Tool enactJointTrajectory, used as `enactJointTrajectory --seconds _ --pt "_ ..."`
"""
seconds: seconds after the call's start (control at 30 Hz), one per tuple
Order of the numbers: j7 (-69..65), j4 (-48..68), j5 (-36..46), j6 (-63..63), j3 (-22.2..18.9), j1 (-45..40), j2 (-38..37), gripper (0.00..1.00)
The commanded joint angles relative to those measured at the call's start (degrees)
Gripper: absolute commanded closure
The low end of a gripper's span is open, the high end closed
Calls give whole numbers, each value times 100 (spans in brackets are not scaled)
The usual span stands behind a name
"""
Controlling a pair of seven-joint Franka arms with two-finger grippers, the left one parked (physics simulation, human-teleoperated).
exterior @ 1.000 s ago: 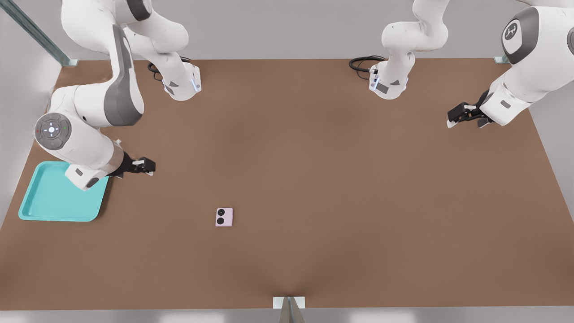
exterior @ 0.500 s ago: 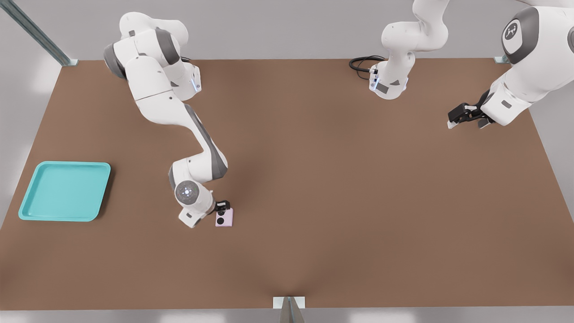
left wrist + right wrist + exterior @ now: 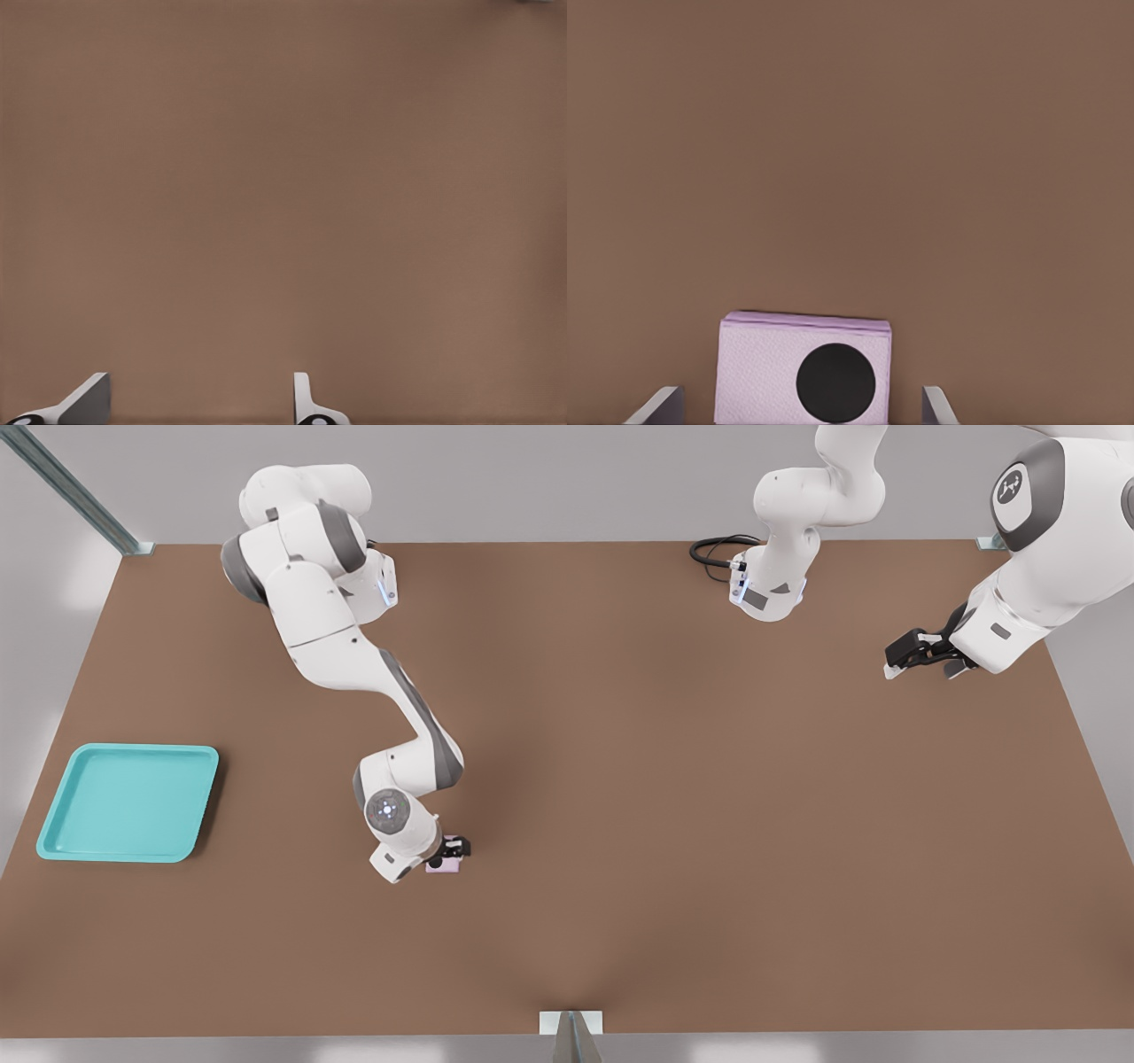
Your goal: Keep left arm still and place phone on the tray with right arm
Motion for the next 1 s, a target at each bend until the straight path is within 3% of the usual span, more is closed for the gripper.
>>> enactJointTrajectory --seconds 0.0,0.33,0.37,0.4,0.47,0.57,0.73,0.87,0.97 --pt "-72 -20 13 261 -4 -4 34 0" --pt "-11 -56 -233 366 -4 75 149 0" --pt "-11 -56 -233 366 -4 75 149 2" --pt "-11 -56 -233 366 -4 75 149 12" --pt "-11 -64 -233 410 -4 66 149 13" --pt "-55 -64 -233 410 -4 49 149 22" --pt "-187 -117 -233 384 -4 48 87 24" --pt "-345 -873 -242 366 -4 -189 -791 24" --pt "-1056 -1945 -233 410 -4 -865 -1855 24"
